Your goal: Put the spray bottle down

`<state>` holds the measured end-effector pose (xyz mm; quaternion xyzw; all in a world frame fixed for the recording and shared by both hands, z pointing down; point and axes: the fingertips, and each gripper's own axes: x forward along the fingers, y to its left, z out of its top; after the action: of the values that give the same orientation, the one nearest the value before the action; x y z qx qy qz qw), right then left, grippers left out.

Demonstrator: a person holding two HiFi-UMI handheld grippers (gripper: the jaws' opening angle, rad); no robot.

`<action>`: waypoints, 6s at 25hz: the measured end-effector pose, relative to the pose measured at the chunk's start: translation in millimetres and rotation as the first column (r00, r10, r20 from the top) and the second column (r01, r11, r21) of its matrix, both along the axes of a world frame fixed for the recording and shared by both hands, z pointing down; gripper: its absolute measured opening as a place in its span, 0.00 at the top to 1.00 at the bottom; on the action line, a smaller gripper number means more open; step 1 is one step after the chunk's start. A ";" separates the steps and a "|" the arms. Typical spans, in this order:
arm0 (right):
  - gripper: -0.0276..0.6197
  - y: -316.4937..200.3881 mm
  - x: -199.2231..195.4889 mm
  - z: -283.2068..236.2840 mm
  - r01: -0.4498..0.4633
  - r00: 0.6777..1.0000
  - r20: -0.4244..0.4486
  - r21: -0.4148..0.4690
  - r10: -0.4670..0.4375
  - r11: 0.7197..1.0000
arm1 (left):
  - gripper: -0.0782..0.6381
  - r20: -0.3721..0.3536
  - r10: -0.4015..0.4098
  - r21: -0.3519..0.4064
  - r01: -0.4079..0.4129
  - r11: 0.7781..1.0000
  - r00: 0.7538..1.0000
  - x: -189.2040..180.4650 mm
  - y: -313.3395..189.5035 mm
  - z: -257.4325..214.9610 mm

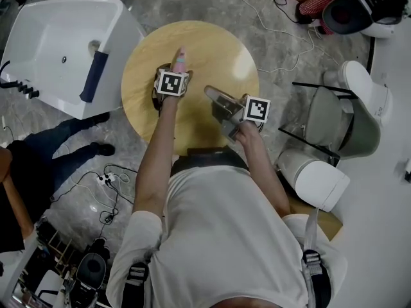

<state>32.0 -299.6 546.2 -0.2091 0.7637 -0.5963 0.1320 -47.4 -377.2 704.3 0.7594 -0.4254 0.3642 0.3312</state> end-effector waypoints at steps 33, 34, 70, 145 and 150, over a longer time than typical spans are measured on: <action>0.92 -7.1 10.5 3.8 -0.007 1.000 -0.002 -0.011 0.007 1.000 | 0.60 -0.032 -0.167 0.312 0.168 0.935 0.985 -14.9 -58.2 -52.0; 0.92 -5.0 8.1 2.5 -0.005 1.000 -0.003 -0.008 0.005 1.000 | 0.60 -0.047 -0.185 0.337 0.190 0.922 0.982 -18.0 -56.9 -55.0; 0.92 64.3 -1.2 -16.1 0.016 0.999 -0.030 0.050 -0.014 0.999 | 0.42 -0.158 -0.177 0.293 0.218 0.931 0.971 0.6 57.0 -27.0; 0.92 320.1 44.4 -70.7 0.115 0.989 0.069 0.221 -0.133 0.968 | 0.81 -0.137 -0.165 0.316 0.201 0.927 0.977 33.3 398.7 -145.7; 0.92 338.5 39.4 -69.9 0.129 0.986 0.072 0.220 -0.148 0.967 | 0.81 -0.126 -0.159 0.312 0.192 0.930 0.979 32.7 414.8 -146.7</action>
<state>71.4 38.9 476.3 -0.1133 0.8299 -0.5267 0.1451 -14.7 37.6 557.6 0.7794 -0.5285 0.2205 0.2544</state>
